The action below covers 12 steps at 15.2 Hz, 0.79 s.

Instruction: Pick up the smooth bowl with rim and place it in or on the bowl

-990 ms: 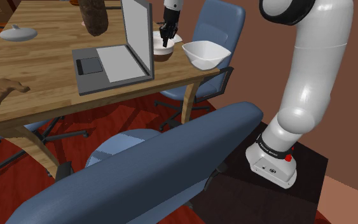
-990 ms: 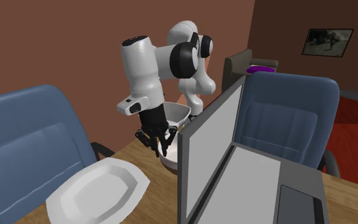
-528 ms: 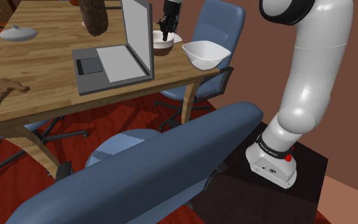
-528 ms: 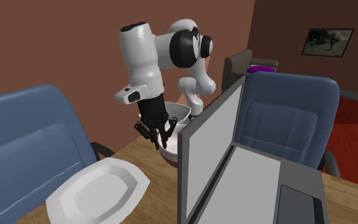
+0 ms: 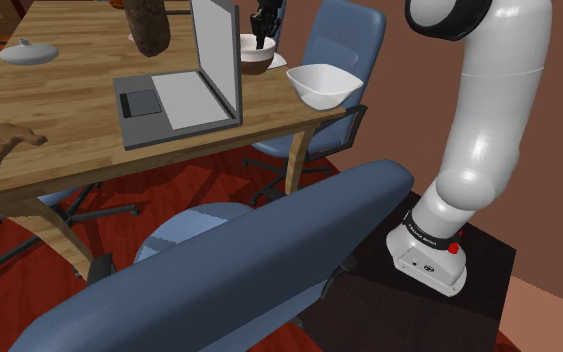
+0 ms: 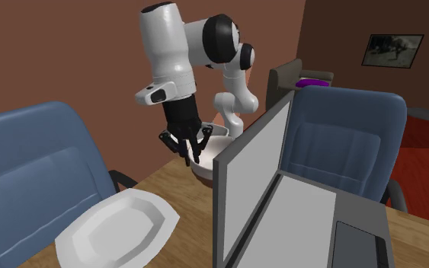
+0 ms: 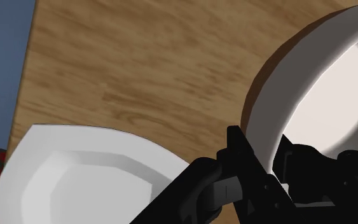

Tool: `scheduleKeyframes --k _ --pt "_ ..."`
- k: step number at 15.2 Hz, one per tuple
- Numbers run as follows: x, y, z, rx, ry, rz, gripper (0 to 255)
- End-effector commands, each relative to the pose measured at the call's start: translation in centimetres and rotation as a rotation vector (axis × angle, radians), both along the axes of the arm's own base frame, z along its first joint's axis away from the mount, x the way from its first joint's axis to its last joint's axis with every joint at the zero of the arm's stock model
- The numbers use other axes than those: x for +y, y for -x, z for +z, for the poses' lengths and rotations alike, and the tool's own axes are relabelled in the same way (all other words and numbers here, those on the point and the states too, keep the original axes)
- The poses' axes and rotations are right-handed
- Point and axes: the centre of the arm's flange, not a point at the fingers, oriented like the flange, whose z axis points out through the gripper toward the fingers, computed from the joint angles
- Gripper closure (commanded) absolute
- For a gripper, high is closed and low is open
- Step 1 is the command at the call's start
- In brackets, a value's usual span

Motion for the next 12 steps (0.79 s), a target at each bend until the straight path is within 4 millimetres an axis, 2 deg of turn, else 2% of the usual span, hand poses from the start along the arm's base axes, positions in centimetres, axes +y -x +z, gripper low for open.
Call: scheduleKeyframes --k 1,12 --pt "-0.1 0.0 1.1 0.000 0.000 0.000 255" --pt "-0.1 0.0 7.0 0.000 0.000 0.000 255"
